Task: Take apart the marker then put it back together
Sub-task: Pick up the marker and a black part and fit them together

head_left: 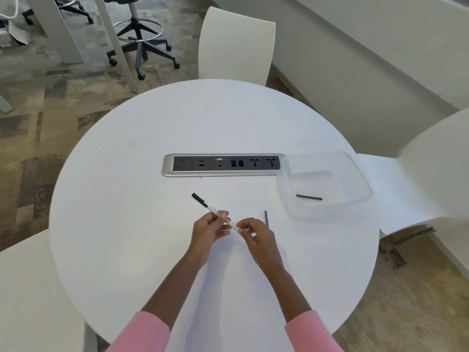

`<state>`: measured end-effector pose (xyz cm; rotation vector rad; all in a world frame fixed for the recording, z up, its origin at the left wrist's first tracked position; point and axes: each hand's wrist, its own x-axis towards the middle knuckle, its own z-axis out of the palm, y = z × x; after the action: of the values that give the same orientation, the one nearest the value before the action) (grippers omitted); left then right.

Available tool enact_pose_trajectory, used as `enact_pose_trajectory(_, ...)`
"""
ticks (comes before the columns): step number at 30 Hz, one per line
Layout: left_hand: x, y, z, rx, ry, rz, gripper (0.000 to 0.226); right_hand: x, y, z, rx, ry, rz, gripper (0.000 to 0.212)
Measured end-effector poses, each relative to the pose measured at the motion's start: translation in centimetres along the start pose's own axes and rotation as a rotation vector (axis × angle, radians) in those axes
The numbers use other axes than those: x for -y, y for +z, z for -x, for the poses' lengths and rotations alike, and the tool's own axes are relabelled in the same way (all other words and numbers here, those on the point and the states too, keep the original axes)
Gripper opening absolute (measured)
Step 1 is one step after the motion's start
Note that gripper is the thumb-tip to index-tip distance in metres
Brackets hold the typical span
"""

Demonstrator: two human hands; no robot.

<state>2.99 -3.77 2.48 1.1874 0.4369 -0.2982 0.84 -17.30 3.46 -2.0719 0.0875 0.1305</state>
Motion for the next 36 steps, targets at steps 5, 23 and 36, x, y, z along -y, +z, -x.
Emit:
enact_pose_trajectory(5, -0.3, -0.2, -0.3, -0.101, -0.028, 0.237, 0.012, -1.7, -1.7, -0.4, -0.193, 0.121, 0.164, 0.014)
enact_pose_trajectory(23, -0.8, -0.5, 0.0, -0.198, -0.105, 0.484, 0.015, -3.3, -2.7, -1.4, -0.144, 0.341, 0.360, 0.029)
enact_pose_trajectory(36, -1.7, 1.0, 0.7, -0.173, -0.151, 0.558, 0.014, 3.0, -5.5, -2.2, -0.165, 0.257, -0.532, 0.021)
